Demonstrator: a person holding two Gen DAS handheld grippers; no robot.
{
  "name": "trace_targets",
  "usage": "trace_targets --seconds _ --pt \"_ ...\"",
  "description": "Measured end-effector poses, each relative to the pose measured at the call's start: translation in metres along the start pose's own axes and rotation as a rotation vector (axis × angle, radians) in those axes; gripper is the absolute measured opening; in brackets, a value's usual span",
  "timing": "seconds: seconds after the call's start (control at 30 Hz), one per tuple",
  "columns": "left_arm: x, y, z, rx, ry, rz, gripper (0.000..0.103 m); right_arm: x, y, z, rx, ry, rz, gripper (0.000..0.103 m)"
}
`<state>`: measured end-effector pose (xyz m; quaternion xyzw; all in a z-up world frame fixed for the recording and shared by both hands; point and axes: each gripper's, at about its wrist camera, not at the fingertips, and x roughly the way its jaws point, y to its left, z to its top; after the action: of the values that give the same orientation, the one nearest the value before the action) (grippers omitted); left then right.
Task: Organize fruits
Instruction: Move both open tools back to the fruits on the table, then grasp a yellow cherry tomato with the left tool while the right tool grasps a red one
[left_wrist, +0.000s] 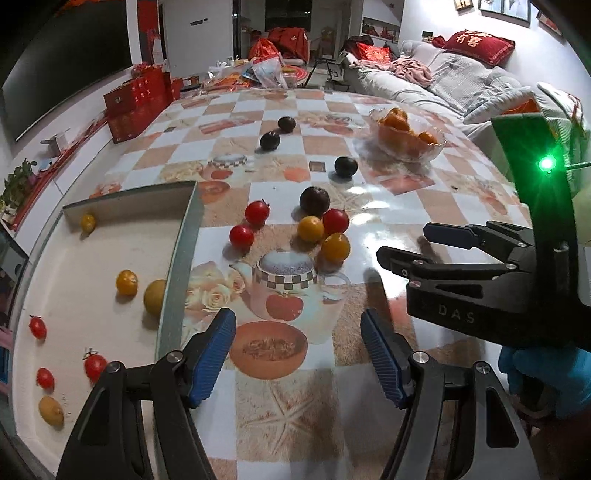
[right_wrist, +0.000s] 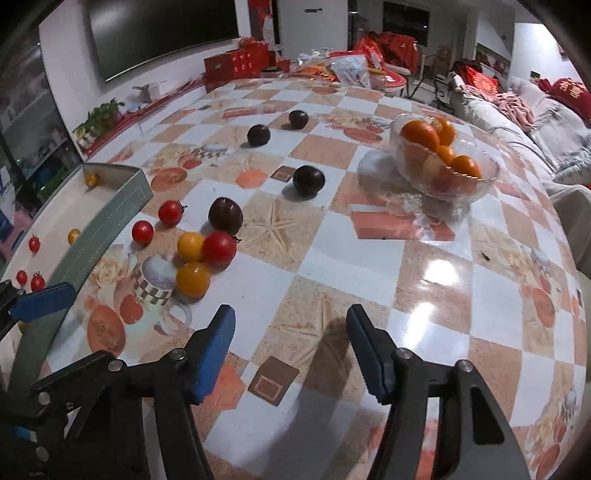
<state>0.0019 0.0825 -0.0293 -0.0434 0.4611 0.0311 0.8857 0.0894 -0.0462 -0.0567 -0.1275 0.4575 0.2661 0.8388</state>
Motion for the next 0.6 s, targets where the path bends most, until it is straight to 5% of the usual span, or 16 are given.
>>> trace_targets --seconds 0.37,0.43,0.5,0.6 --pt "0.027 0.004 0.006 -0.012 0.033 0.040 0.071 0.021 0.025 0.022 -0.129 -0.044 0.091 0.060" --pt "0.032 0.002 0.010 -0.010 0.034 0.054 0.071 0.022 0.030 0.025 -0.156 -0.051 0.096 0.051" --pt "0.036 0.000 0.014 -0.012 0.031 0.054 0.071 0.023 0.033 0.026 -0.169 -0.059 0.109 0.032" --pt "0.044 -0.005 0.022 -0.011 0.038 0.050 0.071 0.022 0.027 0.028 -0.150 -0.064 0.114 0.028"
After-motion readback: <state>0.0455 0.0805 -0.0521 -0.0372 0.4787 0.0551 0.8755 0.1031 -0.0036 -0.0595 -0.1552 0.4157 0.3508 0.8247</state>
